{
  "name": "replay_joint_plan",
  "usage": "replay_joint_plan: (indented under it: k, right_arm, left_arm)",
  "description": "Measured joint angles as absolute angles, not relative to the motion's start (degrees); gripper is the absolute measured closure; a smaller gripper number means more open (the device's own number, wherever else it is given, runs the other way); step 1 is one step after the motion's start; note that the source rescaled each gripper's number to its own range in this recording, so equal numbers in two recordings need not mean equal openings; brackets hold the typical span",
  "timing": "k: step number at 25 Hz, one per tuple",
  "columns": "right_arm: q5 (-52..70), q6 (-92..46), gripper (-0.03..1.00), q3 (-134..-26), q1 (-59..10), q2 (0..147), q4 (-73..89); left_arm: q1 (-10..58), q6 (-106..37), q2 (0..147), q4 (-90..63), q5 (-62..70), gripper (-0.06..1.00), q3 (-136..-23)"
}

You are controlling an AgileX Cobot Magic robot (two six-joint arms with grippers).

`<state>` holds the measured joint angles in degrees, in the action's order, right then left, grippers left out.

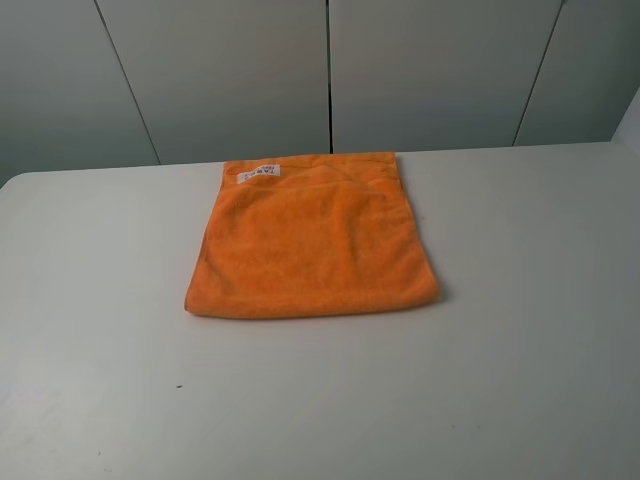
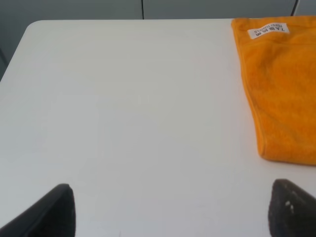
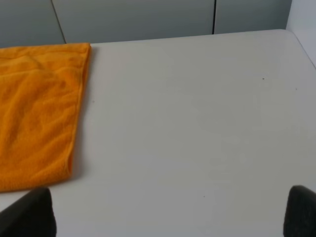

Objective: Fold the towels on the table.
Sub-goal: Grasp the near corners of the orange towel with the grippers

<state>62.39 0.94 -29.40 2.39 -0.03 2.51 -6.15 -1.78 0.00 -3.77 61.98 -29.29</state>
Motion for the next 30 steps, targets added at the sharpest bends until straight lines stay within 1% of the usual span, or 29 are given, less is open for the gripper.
replay_joint_plan:
  k: [30]
  right_arm:
    - [62.4,1.0,-0.03,-29.4,2.4,0.0,2.5]
  left_arm:
    - [-6.2,-1.9,0.0,-3.8,62.0,-0.06,-29.3]
